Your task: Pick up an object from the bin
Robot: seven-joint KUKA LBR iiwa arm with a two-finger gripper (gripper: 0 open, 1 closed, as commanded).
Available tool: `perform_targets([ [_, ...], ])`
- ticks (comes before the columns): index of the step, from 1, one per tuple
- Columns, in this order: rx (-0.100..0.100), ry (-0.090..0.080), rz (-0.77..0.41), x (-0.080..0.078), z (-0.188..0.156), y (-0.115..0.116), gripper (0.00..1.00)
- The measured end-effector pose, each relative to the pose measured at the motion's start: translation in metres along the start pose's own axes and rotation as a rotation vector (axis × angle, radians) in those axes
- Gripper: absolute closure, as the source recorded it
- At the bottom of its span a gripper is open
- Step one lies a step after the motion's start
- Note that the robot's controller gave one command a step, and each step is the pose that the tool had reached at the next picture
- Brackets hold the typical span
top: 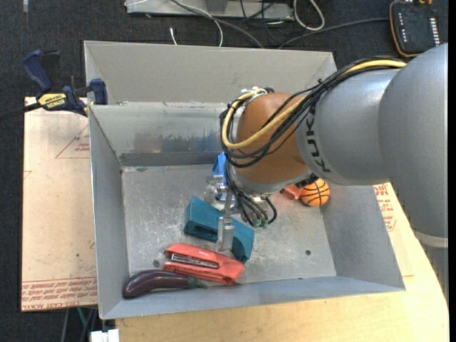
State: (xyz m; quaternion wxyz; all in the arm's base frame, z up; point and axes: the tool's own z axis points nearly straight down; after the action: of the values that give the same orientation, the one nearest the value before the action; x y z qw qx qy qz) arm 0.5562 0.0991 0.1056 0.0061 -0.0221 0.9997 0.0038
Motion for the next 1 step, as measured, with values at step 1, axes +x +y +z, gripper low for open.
perform_targets([
  [1, 0.003, 0.005, 0.024, -0.0061, 0.0277, 0.0086, 0.0],
])
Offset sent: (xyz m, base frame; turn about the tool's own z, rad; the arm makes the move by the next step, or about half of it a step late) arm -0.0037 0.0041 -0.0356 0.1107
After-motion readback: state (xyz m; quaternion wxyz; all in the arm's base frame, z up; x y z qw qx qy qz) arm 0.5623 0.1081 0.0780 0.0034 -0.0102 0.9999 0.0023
